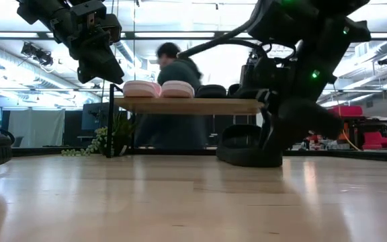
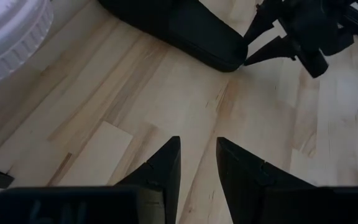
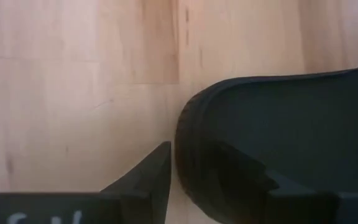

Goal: Pick and place slides into the shelf
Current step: Put the middle right black slide under the shelf

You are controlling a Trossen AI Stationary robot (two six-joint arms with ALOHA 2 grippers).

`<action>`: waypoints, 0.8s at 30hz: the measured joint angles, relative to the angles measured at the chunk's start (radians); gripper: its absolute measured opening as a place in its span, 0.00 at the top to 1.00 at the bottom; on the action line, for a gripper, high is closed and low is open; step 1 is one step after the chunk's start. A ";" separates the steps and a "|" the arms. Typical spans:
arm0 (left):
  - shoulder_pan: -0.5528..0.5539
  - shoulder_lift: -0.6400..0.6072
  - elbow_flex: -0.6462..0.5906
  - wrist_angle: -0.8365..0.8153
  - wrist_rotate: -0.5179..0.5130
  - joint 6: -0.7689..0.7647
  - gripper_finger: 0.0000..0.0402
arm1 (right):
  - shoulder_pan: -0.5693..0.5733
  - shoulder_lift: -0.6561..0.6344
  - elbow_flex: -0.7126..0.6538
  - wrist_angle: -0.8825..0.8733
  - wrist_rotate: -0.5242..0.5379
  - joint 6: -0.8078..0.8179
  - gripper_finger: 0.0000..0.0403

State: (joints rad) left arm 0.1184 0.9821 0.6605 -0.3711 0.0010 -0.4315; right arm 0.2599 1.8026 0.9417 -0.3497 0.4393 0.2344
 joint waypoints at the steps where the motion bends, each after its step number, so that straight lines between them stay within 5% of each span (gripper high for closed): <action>1: 0.000 0.000 0.000 0.000 0.000 0.000 0.73 | 0.001 0.009 0.000 0.003 0.026 -0.001 0.67; 7: 0.000 0.000 0.000 0.000 0.000 0.000 0.73 | -0.003 0.005 -0.001 0.009 0.076 -0.001 0.73; 13: 0.000 0.000 0.000 0.000 0.000 0.008 0.73 | -0.002 -0.002 -0.002 0.007 0.103 -0.024 0.95; 24: 0.000 0.000 0.000 0.001 0.000 0.008 0.73 | -0.063 -0.042 -0.003 -0.005 0.159 -0.145 0.96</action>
State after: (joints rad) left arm 0.1188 0.9825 0.6605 -0.3702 0.0006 -0.4232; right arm 0.1972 1.7603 0.9386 -0.3544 0.5984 0.0892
